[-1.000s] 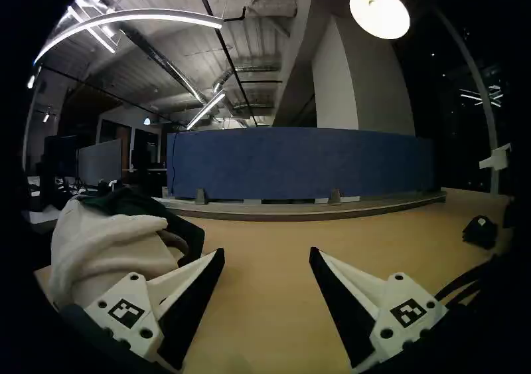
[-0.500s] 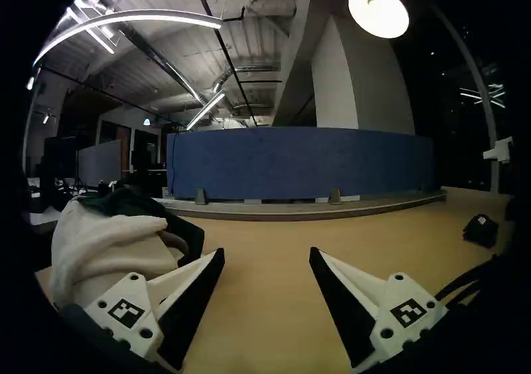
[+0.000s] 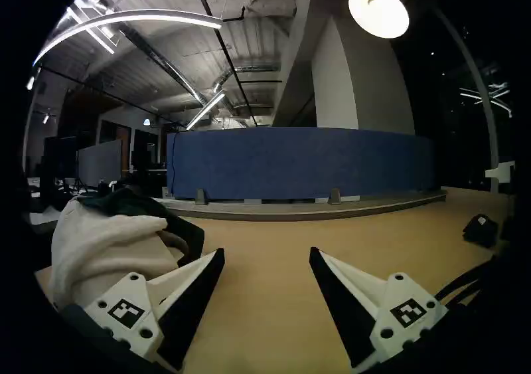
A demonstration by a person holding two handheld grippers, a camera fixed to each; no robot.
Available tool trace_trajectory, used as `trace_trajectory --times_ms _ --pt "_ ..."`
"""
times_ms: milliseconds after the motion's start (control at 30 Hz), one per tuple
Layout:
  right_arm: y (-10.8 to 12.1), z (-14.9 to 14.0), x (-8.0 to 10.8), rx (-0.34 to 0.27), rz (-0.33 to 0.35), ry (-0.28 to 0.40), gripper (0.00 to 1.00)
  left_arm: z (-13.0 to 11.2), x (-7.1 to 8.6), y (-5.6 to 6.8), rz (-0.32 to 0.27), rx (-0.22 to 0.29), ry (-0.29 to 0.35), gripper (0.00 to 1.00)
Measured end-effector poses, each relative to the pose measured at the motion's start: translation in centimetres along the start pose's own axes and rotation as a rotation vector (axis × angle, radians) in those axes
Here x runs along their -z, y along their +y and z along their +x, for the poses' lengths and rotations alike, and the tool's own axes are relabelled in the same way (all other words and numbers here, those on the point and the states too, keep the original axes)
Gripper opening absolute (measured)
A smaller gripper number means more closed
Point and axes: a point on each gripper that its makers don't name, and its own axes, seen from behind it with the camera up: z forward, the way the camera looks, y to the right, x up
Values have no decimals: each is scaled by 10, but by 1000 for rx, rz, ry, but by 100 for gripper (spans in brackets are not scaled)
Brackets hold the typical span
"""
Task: Fold towel
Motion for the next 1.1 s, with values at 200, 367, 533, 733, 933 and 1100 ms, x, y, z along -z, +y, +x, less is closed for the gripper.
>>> trace_trajectory --times_ms 200,367,533,733,933,1100 --pt "10 -21 1 3 -7 4 100 0 -1 0 0 0 0 95" --pt "16 -30 -1 -2 -7 25 100 0 0 0 0 0 0 95" --pt "21 -39 -4 -8 -8 32 100 0 0 1 0 0 0 95" --pt "17 -49 -3 15 0 37 100 0 0 1 0 0 0 95" --pt "12 -57 -3 44 -1 44 100 0 0 1 0 0 0 95" --pt "14 -55 -4 46 -13 54 100 0 0 1 0 0 0 95"
